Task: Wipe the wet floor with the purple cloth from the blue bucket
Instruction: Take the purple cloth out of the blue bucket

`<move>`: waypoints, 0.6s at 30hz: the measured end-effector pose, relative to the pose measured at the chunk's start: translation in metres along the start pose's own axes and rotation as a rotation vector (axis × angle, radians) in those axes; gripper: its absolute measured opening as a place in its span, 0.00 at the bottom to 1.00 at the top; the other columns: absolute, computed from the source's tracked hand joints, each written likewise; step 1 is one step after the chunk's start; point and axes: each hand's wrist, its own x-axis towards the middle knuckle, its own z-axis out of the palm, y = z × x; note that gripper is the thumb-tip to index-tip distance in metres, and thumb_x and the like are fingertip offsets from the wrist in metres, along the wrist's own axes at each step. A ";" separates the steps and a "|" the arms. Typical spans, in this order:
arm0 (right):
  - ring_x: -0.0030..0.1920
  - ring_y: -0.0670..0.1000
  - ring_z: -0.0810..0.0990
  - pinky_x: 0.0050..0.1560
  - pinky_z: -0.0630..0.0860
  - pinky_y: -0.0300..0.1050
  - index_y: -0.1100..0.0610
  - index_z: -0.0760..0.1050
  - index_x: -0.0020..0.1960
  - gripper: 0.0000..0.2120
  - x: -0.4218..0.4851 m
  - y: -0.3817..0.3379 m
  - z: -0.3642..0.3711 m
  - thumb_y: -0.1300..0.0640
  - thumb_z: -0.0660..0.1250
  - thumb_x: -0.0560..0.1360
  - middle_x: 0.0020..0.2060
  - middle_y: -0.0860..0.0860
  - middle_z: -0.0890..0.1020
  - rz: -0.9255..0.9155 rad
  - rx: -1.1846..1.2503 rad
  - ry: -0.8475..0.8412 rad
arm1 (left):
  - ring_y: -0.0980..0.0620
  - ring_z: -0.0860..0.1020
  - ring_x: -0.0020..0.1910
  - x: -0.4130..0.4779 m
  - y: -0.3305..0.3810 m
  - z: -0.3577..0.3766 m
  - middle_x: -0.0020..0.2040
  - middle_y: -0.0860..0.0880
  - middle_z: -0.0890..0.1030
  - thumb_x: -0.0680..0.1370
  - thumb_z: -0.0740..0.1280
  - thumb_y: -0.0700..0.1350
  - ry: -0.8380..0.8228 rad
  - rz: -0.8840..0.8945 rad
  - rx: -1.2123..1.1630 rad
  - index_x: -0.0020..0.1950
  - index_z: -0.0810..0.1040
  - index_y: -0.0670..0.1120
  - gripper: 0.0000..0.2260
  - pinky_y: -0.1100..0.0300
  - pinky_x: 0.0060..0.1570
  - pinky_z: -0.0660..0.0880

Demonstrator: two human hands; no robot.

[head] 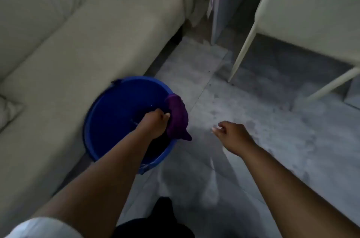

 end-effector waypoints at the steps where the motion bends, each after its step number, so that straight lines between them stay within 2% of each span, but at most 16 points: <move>1: 0.63 0.56 0.78 0.60 0.73 0.45 0.55 0.74 0.70 0.26 0.019 0.005 0.018 0.40 0.62 0.79 0.65 0.55 0.79 -0.003 0.038 0.003 | 0.43 0.78 0.49 0.015 -0.003 0.017 0.52 0.40 0.79 0.83 0.52 0.55 0.016 -0.035 -0.072 0.55 0.75 0.41 0.20 0.49 0.49 0.74; 3: 0.62 0.54 0.79 0.58 0.72 0.44 0.55 0.76 0.68 0.25 0.059 0.010 0.050 0.39 0.63 0.79 0.63 0.53 0.81 -0.022 0.118 -0.016 | 0.43 0.76 0.54 0.050 -0.013 0.043 0.60 0.39 0.77 0.82 0.49 0.60 0.040 -0.110 -0.255 0.63 0.73 0.41 0.26 0.47 0.58 0.72; 5: 0.56 0.52 0.82 0.59 0.77 0.49 0.54 0.78 0.64 0.24 0.096 0.007 0.077 0.38 0.63 0.78 0.59 0.52 0.83 -0.034 0.299 -0.052 | 0.45 0.76 0.58 0.077 -0.020 0.060 0.66 0.41 0.75 0.78 0.47 0.69 -0.041 -0.123 -0.481 0.69 0.71 0.47 0.33 0.48 0.64 0.69; 7: 0.52 0.52 0.83 0.55 0.81 0.52 0.53 0.79 0.60 0.24 0.124 0.001 0.098 0.36 0.64 0.76 0.58 0.53 0.83 -0.012 0.626 -0.176 | 0.47 0.77 0.57 0.093 -0.030 0.069 0.67 0.44 0.76 0.69 0.50 0.77 -0.173 -0.136 -0.695 0.70 0.71 0.51 0.41 0.48 0.65 0.69; 9: 0.54 0.54 0.84 0.49 0.82 0.50 0.53 0.79 0.63 0.29 0.149 -0.003 0.118 0.32 0.65 0.73 0.58 0.53 0.84 -0.025 0.881 -0.344 | 0.45 0.79 0.58 0.111 -0.045 0.076 0.63 0.45 0.80 0.61 0.56 0.81 -0.269 -0.130 -0.813 0.67 0.74 0.52 0.45 0.47 0.60 0.74; 11: 0.58 0.56 0.84 0.49 0.82 0.50 0.54 0.79 0.65 0.31 0.167 -0.008 0.129 0.33 0.67 0.72 0.58 0.53 0.85 -0.088 1.027 -0.446 | 0.45 0.83 0.55 0.126 -0.057 0.077 0.57 0.46 0.85 0.62 0.59 0.79 -0.348 -0.079 -0.853 0.60 0.81 0.54 0.39 0.51 0.47 0.81; 12: 0.59 0.57 0.84 0.50 0.82 0.50 0.56 0.78 0.66 0.29 0.173 -0.008 0.135 0.36 0.68 0.74 0.59 0.55 0.85 -0.143 1.094 -0.470 | 0.45 0.83 0.55 0.130 -0.061 0.079 0.55 0.46 0.85 0.64 0.61 0.77 -0.379 -0.038 -0.890 0.56 0.83 0.54 0.35 0.53 0.45 0.81; 15: 0.58 0.58 0.84 0.53 0.81 0.52 0.59 0.77 0.65 0.18 0.177 -0.008 0.138 0.50 0.67 0.79 0.58 0.58 0.84 -0.249 1.264 -0.462 | 0.44 0.82 0.59 0.127 -0.060 0.079 0.60 0.43 0.83 0.72 0.66 0.67 -0.391 0.025 -1.044 0.57 0.84 0.51 0.25 0.50 0.52 0.80; 18: 0.52 0.56 0.86 0.51 0.83 0.50 0.57 0.77 0.60 0.10 0.172 -0.011 0.125 0.58 0.67 0.79 0.53 0.56 0.86 -0.298 1.377 -0.333 | 0.45 0.83 0.55 0.110 -0.053 0.063 0.58 0.42 0.84 0.74 0.66 0.59 -0.272 0.065 -1.108 0.54 0.85 0.48 0.18 0.47 0.54 0.77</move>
